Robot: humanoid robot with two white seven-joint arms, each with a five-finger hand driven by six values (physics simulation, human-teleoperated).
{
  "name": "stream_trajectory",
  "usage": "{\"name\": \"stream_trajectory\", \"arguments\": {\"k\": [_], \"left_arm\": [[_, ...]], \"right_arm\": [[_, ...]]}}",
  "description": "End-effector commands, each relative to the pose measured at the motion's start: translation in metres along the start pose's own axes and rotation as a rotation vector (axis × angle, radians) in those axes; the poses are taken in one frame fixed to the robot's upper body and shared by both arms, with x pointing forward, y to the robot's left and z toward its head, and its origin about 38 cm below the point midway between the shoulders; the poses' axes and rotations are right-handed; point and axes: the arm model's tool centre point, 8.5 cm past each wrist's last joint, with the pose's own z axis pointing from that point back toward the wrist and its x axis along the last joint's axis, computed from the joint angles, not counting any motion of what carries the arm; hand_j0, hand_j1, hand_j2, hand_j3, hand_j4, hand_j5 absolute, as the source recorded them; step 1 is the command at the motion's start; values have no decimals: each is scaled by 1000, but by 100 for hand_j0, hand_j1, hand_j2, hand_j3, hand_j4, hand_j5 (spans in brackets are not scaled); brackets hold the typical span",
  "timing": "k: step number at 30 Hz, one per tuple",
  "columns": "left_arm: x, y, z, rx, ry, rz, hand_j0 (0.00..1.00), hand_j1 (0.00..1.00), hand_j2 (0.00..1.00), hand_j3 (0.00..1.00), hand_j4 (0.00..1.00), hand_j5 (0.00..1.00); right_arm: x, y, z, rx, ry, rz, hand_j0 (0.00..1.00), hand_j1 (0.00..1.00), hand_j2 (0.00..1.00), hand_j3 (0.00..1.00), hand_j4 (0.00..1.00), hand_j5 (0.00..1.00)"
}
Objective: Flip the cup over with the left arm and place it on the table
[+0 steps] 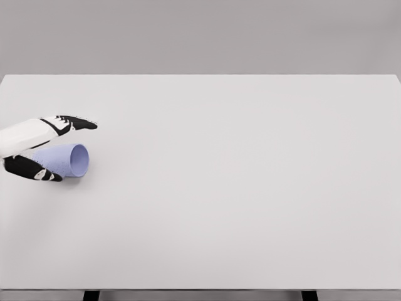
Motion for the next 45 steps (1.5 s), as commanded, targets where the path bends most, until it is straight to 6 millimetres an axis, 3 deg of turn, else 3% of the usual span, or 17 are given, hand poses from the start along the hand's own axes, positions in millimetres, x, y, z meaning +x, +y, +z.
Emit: {"name": "stream_trajectory", "arguments": {"k": [1, 6, 8, 17, 21, 27, 35, 45], "left_arm": [[-14, 5, 7, -6, 130, 28, 100, 100, 100, 100, 100, 100], [-17, 3, 13, 1, 144, 149, 100, 100, 100, 100, 100, 100], [-18, -7, 13, -17, 145, 175, 100, 100, 100, 100, 100, 100], [-22, -10, 10, -20, 190, 167, 100, 100, 100, 100, 100, 100], [-23, -28, -2, -35, 196, 179, 100, 100, 100, 100, 100, 100], [-22, -19, -4, -20, 193, 160, 100, 100, 100, 100, 100, 100], [-24, -30, -11, -33, 224, 169, 100, 100, 100, 100, 100, 100], [-24, -27, -12, -27, 225, 167, 100, 100, 100, 100, 100, 100]], "right_arm": [[0, 0, 0, 0, 0, -1, 100, 100, 100, 100, 100, 100], [0, 0, 0, 0, 0, -1, 100, 100, 100, 100, 100, 100], [0, 0, 0, 0, 0, 1, 100, 100, 100, 100, 100, 100], [0, 0, 0, 0, 0, -1, 100, 100, 100, 100, 100, 100], [0, 0, 0, 0, 0, 1, 100, 100, 100, 100, 100, 100], [0, 0, 0, 0, 0, -1, 100, 100, 100, 100, 100, 100], [0, 0, 0, 0, 0, 1, 100, 100, 100, 100, 100, 100], [0, 0, 0, 0, 0, -1, 100, 100, 100, 100, 100, 100]]}}
